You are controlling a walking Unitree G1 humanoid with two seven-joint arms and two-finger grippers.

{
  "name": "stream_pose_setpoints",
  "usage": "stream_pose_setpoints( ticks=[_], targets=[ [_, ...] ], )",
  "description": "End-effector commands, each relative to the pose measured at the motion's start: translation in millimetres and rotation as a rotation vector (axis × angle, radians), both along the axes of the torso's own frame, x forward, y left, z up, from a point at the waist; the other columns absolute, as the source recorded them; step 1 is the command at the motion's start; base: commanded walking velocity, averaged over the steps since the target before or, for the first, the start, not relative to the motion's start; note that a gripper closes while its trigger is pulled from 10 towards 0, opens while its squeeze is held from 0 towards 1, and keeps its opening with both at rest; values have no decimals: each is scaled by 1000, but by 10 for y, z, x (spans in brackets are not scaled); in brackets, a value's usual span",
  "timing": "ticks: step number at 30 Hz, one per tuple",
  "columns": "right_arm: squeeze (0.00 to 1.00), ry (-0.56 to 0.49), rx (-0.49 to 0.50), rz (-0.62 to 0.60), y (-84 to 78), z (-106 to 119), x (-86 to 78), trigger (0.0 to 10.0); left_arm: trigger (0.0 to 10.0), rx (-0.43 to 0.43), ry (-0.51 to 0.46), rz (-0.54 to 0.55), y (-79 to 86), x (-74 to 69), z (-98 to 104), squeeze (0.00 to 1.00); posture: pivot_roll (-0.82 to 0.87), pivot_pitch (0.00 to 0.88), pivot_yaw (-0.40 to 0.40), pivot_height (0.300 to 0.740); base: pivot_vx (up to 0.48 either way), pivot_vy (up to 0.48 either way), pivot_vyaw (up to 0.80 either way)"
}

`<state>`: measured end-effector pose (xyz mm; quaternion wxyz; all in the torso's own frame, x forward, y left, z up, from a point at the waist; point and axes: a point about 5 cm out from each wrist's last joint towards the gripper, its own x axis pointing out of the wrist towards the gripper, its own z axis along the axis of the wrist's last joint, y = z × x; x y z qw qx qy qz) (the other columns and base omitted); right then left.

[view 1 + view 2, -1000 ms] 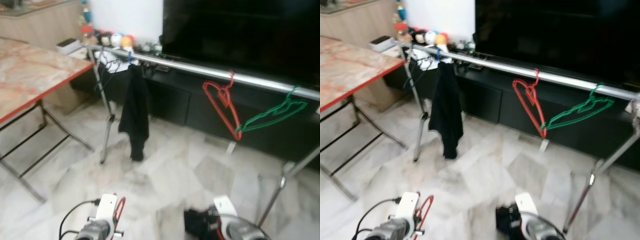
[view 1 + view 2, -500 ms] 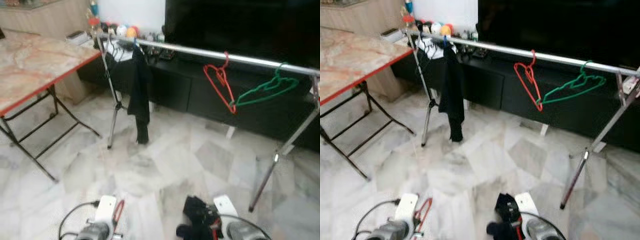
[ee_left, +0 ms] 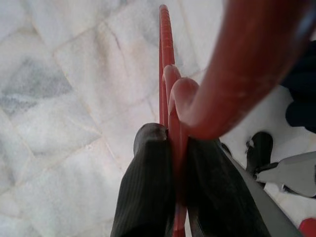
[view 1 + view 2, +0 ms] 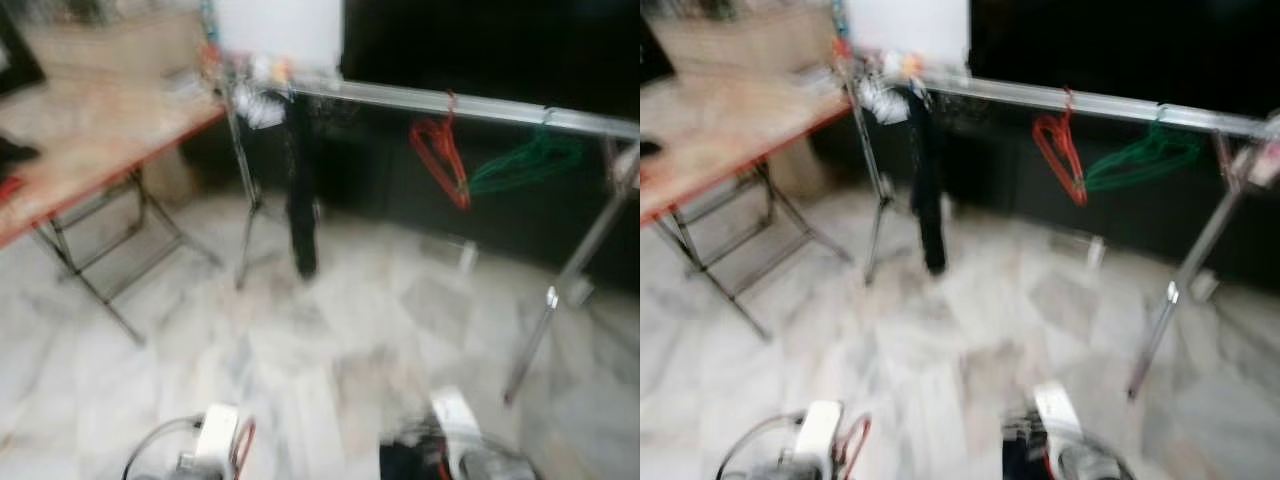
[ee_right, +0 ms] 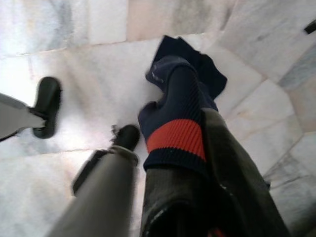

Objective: Hang hanger

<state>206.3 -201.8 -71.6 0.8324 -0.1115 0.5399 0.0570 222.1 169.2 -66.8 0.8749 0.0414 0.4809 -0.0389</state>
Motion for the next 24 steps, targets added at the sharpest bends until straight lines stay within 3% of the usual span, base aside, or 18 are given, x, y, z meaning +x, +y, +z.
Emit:
stream_pose_setpoints(
  ticks=[1, 24],
  targets=[
    [0, -26, -6, 0, -21, 43, 69, 10000, 10000, 1, -6, -8, -4, 15, 9, 0, -16, 0, -11, 740, 0, 0, 0],
    [0, -45, 10, -21, -4, 45, 80, 10000, 10000, 9, 0, -15, 16, 19, 13, 0, -21, 0, 0, 740, 0, 0, 0]
  ],
)
